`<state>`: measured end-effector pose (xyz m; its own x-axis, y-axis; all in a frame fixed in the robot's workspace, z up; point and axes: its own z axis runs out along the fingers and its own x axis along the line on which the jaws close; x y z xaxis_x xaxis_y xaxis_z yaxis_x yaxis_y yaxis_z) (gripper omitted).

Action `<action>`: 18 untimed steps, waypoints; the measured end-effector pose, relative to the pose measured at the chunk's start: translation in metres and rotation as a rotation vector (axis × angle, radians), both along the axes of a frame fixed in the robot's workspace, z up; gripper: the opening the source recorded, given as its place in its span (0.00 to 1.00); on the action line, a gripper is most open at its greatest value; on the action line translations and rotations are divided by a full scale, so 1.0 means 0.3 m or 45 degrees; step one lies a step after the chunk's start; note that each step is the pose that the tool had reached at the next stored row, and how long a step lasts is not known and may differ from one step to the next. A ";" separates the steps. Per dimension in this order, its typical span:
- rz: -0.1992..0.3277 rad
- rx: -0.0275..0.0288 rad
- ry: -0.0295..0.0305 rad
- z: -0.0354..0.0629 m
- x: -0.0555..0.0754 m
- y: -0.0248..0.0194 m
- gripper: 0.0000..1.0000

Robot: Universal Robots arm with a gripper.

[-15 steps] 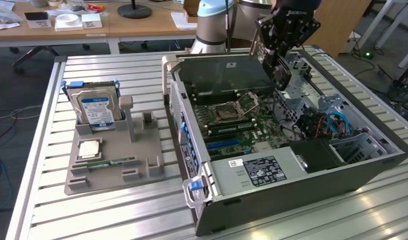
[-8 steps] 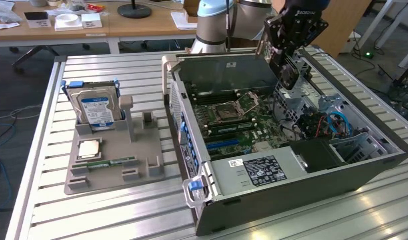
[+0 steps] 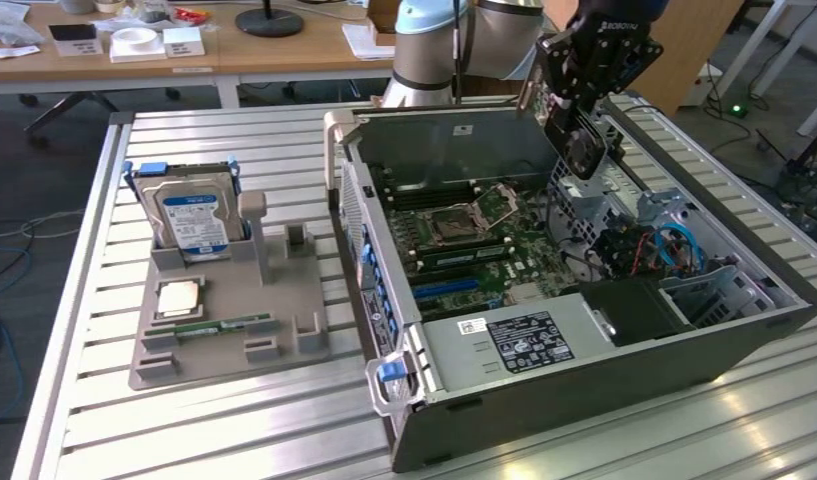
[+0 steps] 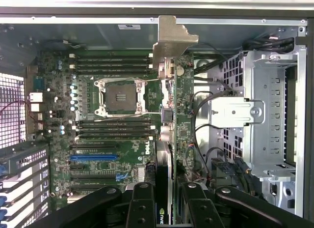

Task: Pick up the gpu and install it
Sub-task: 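Insert the gpu into the slot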

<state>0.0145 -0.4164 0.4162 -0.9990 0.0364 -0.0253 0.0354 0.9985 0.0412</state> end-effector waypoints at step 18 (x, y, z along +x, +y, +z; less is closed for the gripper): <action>0.055 0.0001 0.0000 -0.001 0.000 0.000 0.26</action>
<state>0.0145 -0.4164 0.4160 -0.9997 -0.0069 -0.0253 -0.0079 0.9991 0.0413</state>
